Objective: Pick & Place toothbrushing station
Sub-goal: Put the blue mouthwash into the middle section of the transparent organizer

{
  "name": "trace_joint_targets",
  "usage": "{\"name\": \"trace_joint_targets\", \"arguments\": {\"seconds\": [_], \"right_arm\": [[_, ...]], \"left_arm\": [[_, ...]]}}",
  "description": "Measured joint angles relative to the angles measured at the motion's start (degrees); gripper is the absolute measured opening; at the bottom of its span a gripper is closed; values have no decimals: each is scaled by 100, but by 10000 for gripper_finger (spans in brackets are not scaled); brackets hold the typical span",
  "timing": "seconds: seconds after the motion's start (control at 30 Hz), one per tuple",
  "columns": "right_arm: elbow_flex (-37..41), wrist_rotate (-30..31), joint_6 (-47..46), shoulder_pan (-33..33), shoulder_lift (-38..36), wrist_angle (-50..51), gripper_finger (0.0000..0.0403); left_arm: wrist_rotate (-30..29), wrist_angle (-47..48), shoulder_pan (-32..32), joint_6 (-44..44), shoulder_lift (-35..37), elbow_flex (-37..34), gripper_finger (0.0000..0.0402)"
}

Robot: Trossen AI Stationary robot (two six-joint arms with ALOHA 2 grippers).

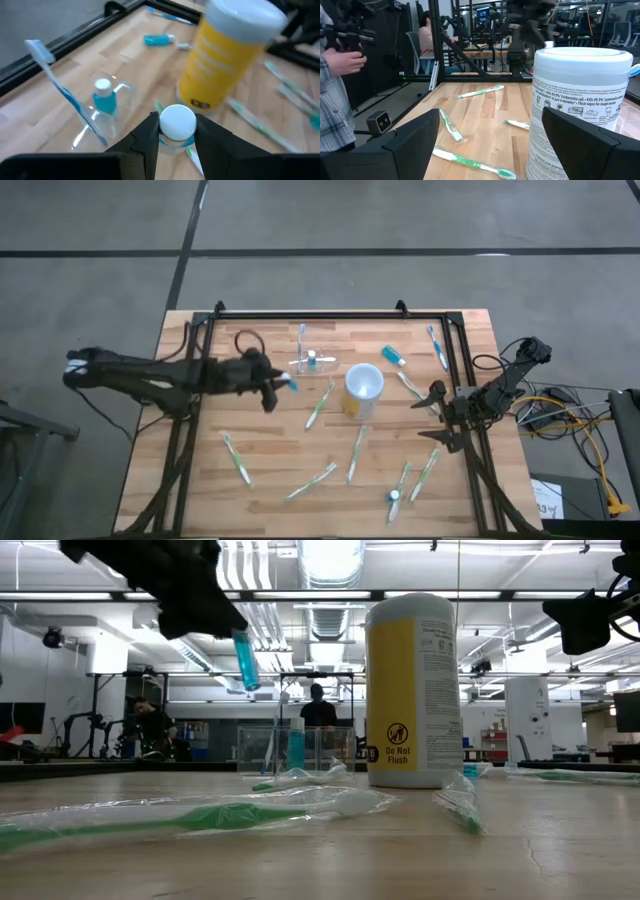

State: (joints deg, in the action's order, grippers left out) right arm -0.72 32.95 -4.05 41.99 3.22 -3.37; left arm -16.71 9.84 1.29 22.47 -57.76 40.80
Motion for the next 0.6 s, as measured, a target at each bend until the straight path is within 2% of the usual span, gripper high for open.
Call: {"name": "trace_joint_targets", "arguments": {"seconds": [0.23, 0.4, 0.6], "right_arm": [[1, 0, 0, 1, -2, -1, 348], [0, 0, 0, 0, -2, 0, 345], [1, 0, 0, 1, -7, -1, 350]], "left_arm": [[1092, -260, 1226, -279, -231, 29, 115], [1272, -231, 1609, -623, -585, 352, 115], [1296, 64, 1675, -919, -1162, 916, 115]]}}
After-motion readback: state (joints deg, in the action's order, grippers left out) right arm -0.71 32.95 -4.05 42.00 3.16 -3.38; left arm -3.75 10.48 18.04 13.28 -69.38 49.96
